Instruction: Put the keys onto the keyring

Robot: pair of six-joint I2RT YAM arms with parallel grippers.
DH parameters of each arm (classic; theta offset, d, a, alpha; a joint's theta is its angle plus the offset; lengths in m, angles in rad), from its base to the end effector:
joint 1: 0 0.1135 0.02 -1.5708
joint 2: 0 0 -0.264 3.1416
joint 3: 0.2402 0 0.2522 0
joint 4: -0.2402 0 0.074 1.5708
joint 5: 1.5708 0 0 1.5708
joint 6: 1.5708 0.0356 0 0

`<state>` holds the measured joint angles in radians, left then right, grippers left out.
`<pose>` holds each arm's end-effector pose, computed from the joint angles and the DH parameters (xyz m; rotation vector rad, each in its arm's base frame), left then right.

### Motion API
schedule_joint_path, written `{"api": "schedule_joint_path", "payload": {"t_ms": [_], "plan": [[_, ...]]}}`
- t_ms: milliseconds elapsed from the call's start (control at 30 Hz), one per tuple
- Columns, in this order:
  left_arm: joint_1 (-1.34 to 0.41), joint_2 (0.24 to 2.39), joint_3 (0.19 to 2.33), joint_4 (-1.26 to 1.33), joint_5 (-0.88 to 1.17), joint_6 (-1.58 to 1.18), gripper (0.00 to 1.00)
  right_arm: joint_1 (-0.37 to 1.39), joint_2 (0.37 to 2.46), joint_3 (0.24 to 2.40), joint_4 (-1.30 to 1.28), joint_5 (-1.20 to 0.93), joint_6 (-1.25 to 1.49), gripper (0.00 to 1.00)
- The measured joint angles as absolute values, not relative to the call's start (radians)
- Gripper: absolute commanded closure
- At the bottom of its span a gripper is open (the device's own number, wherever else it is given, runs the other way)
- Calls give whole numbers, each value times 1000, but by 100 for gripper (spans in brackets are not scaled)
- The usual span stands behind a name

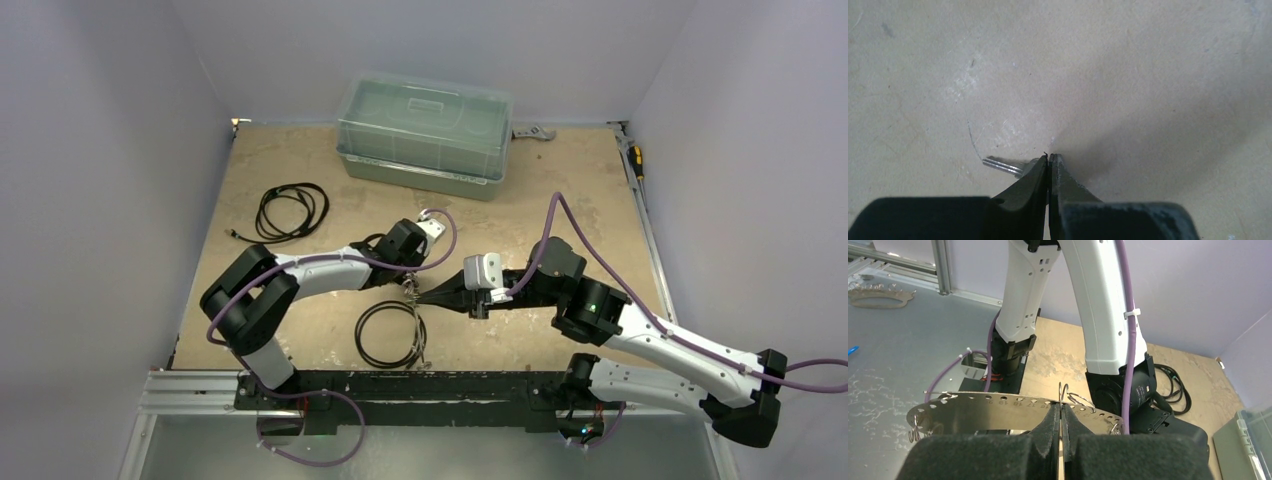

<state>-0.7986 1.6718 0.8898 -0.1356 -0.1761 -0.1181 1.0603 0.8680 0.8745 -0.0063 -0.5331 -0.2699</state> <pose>0.2340 -0.2313 0.1595 0.7564 2.3583 -0.1751 0.0812 0.1821 0.3766 -1.3388 0.9949 1.0251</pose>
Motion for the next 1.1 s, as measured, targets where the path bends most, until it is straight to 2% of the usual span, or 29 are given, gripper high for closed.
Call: {"api": "schedule_joint_path", "payload": {"t_ms": [100,200,267,400,500,1100], "plan": [[-799,1671,892,-120,-144,-111,80,1060,868,875,-6,-532,-270,100],[-799,1663,892,-118,-125,-109,64,1060,868,875,-6,-532,-270,100],[-799,1646,890,-118,-120,-109,62,1061,868,875,-6,-532,-270,100],[-799,1571,874,-118,-118,-99,62,1063,868,875,-7,-530,-270,100],[-799,1533,872,-119,-128,-84,68,1066,868,875,-7,-528,-270,100],[-799,1526,805,-135,-122,-135,74,1072,870,875,-7,-517,-270,100]]}}
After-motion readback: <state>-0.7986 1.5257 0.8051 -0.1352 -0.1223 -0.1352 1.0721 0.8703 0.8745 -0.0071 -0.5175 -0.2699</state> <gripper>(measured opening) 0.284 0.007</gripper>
